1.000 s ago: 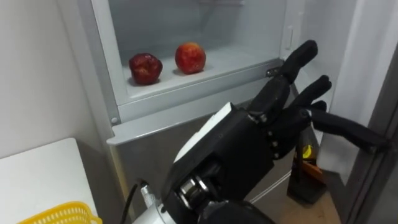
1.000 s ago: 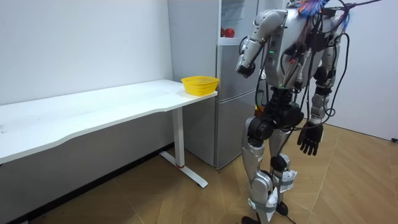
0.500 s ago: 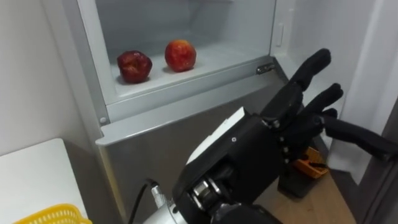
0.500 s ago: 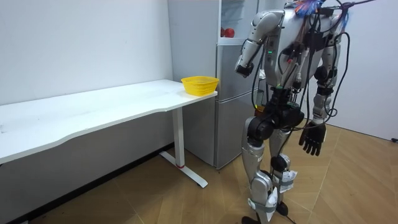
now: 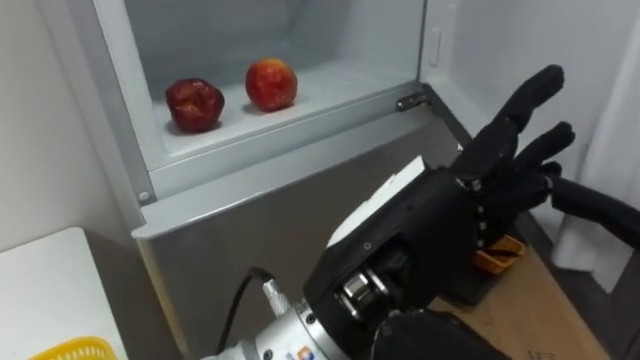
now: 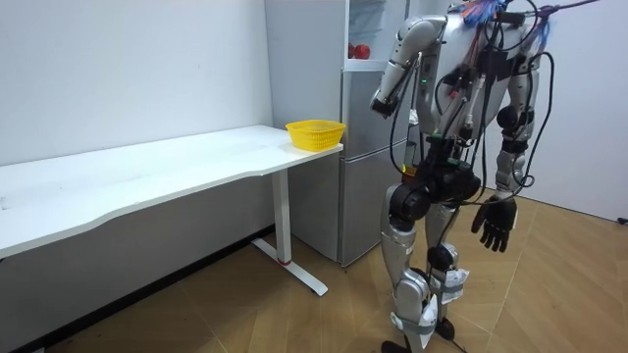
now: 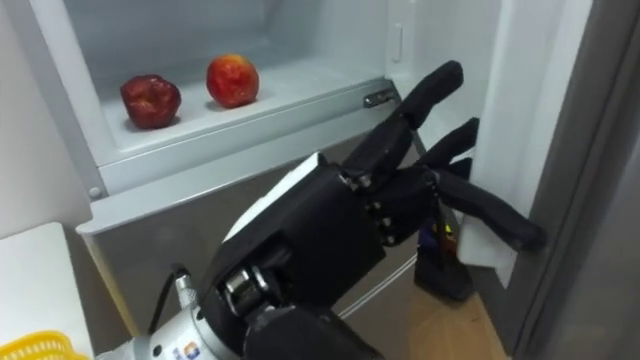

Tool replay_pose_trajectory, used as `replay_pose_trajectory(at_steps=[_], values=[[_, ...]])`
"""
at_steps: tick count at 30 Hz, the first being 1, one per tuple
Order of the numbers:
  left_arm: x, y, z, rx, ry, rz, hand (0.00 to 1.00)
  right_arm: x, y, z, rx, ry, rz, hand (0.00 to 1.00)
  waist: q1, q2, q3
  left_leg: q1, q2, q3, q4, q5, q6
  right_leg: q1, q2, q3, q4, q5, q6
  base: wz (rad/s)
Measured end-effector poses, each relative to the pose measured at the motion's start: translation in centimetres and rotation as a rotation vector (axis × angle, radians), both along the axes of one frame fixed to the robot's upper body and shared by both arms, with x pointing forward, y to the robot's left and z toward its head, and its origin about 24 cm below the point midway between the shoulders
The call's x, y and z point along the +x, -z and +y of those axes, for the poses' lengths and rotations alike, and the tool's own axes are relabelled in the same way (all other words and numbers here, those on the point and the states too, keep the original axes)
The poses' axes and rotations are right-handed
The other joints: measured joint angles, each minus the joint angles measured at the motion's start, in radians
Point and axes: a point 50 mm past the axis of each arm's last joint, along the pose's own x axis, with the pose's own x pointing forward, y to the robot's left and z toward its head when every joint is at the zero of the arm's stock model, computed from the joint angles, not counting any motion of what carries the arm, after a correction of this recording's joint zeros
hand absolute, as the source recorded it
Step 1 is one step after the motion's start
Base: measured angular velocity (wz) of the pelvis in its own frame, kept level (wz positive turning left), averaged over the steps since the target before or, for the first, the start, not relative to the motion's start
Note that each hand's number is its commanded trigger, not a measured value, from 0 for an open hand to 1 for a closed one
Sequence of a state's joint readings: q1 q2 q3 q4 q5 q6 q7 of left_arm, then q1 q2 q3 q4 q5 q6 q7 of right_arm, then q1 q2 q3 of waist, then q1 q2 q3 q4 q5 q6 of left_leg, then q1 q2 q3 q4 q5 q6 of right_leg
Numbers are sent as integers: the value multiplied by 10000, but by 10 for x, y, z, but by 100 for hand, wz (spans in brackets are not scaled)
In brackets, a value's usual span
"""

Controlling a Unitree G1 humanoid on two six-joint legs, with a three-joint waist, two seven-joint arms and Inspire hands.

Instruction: Retrieve from the upper fridge

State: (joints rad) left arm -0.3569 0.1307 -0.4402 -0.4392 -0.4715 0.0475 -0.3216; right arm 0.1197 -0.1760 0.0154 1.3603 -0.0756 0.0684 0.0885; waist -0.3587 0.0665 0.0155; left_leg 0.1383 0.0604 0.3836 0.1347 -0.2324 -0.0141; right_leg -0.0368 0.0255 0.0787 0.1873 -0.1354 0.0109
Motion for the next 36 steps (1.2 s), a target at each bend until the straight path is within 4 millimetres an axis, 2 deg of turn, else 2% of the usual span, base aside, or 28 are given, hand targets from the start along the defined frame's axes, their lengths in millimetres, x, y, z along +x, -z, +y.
replay_pose_trajectory(at_steps=[5,13,16,22,29,36], values=[[4,-9,-6,448,-158,-583,0,-3,-1,-3,-81,55,210,0,-88,87,-14,-12,3,-1,62,1,0,0,-3,20,-5,16,-8,0],[10,-18,-11,600,-125,-881,0,-2,-2,-8,-5,125,193,0,-488,69,1,-25,12,24,170,1,0,6,-8,64,18,14,-6,-1],[14,-20,-14,623,-104,-906,0,-2,-2,-7,50,123,211,0,-506,30,26,81,26,248,169,1,0,18,14,175,53,22,-10,-17],[16,-19,-17,581,-92,-766,0,-3,-2,-7,36,130,234,0,-594,-55,82,99,50,291,139,-1,-2,-77,104,352,190,30,-22,-6],[17,-18,-17,593,-110,-687,0,-1,-2,-7,-16,111,185,0,-615,-45,67,95,195,400,10,-87,-83,-162,289,414,207,171,-131,-8],[18,-18,-18,549,-88,-670,0,1,-2,-7,20,85,100,0,-708,-4,40,79,198,401,13,-89,-91,-172,317,491,207,182,-144,-3]])
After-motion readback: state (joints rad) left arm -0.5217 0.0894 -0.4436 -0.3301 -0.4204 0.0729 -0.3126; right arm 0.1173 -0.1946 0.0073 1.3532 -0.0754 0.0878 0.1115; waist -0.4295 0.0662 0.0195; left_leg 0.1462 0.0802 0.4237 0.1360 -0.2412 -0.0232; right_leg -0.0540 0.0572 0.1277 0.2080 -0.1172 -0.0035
